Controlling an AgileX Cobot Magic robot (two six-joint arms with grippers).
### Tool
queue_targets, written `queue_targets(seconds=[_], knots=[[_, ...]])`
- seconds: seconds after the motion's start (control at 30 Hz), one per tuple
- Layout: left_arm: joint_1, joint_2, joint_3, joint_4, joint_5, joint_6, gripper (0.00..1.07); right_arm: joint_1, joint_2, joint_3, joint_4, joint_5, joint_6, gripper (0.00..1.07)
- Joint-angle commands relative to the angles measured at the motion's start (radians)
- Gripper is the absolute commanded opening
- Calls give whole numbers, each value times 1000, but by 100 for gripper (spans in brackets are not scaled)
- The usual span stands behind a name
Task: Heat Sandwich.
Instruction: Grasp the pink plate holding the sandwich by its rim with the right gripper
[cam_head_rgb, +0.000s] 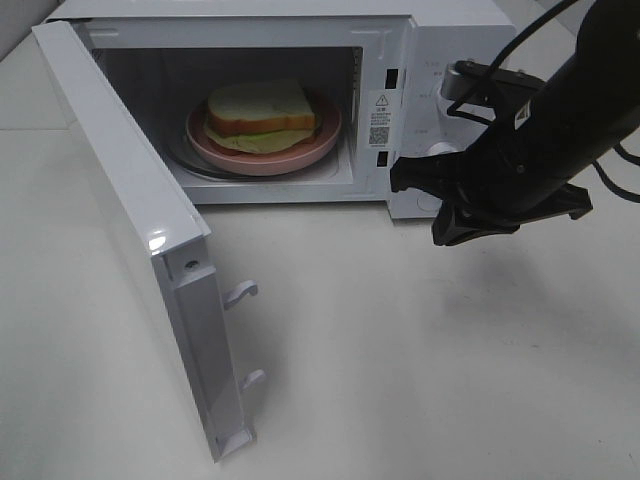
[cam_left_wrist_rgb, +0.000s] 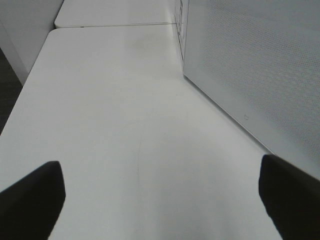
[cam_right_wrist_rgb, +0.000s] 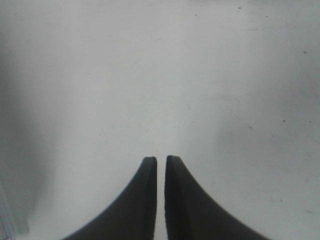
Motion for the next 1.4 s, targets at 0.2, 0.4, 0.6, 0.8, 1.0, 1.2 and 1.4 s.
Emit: queue_targets(seconds=[0.2,0.4,0.6,0.8,1.0,1.2,1.4], knots=[[5,-27,3,-4,-8,0,100,-4,-8,-52,188,140,-531,13],[5,-27,3,-4,-8,0,100,-4,-8,-79,189,298,-1001,15],[5,-27,3,-4,-8,0,100,-4,-8,-100,168,339,-1396,16],[5,-27,3,-4,-8,0,100,-4,-8,-100,145,362,-1711,19],[5,-27,3,-4,-8,0,100,-4,-8,-100,65,353,-1749,37],[5,-27,3,-4,-8,0,100,-4,-8,-100,54,344,-1669,78],[5,-27,3,-4,-8,0,100,11,-8,-100,-10,328,-1532,94]])
